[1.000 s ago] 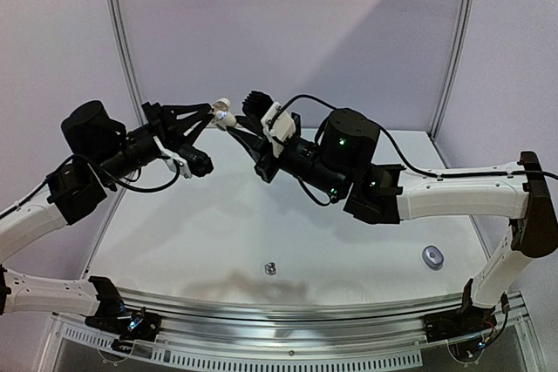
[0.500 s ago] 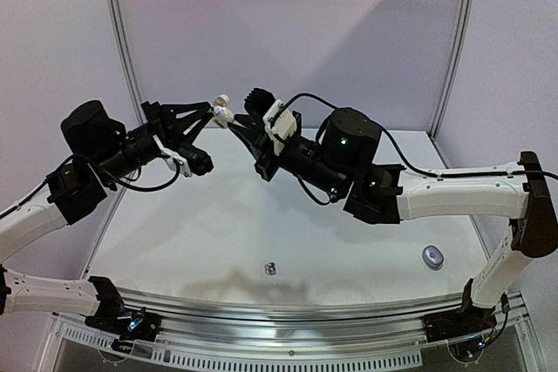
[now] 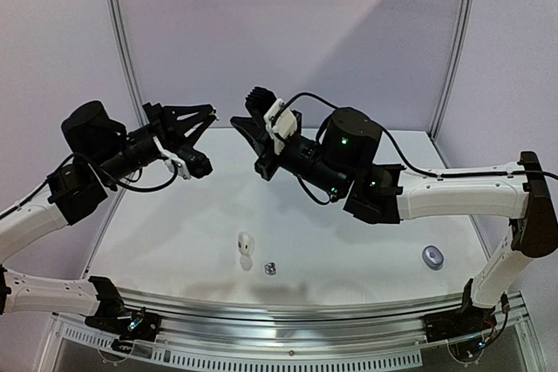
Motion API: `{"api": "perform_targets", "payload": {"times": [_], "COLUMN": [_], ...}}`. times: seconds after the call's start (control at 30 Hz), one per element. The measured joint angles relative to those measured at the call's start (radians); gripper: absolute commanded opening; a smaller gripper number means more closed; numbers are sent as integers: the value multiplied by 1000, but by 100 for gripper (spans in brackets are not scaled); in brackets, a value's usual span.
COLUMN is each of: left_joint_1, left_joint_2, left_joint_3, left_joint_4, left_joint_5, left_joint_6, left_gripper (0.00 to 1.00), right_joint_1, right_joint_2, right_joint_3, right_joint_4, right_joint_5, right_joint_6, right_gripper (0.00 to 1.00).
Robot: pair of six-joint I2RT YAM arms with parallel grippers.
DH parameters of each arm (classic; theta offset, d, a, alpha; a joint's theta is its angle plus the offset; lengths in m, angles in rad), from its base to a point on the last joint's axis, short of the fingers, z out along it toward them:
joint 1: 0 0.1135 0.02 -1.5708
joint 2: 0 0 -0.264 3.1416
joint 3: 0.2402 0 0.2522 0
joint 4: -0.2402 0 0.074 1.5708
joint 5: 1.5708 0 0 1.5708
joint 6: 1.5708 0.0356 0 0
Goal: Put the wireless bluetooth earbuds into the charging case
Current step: Reset both arms, then place the left earbud at the center of the board.
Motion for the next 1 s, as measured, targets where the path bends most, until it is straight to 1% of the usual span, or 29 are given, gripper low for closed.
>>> {"api": "perform_targets", "payload": {"times": [0.1,0.27,0.47,0.5,0.57,0.67,0.73,0.83,1.0], "left_joint_1": [0,1,49,62,96,138,150,153,153], "left_joint_2": [1,1,3,3,2,-6,-18,-47,-76], "left_joint_3": [0,0,0,0,0,0,-1,-14,-49], "left_joint_4": [0,-16,-116,-137,-186,-257,-292,-317,-321], "left_joint_5": [-8,-61,-151,-157,-165,-155,-132,-85,-9], "left_joint_6": [-53,-219,-529,-576,-681,-823,-899,-963,-980], "left_gripper": [1,0,0,0,0,0,0,0,0], "right_joint_1": [-5,-27,-93,-101,-119,-140,-155,-172,-183], "right_joint_2": [0,-4,-23,-26,-31,-37,-43,-53,-66], "right_joint_3": [0,0,0,0,0,-1,-6,-6,0], "right_joint_4": [-7,-76,-237,-255,-298,-343,-363,-391,-447], "right_joint_5": [19,77,112,112,111,93,48,-39,-176], "right_joint_6": [5,61,208,232,293,362,403,440,464], "right_gripper": [0,0,0,1,6,19,26,36,56]}}
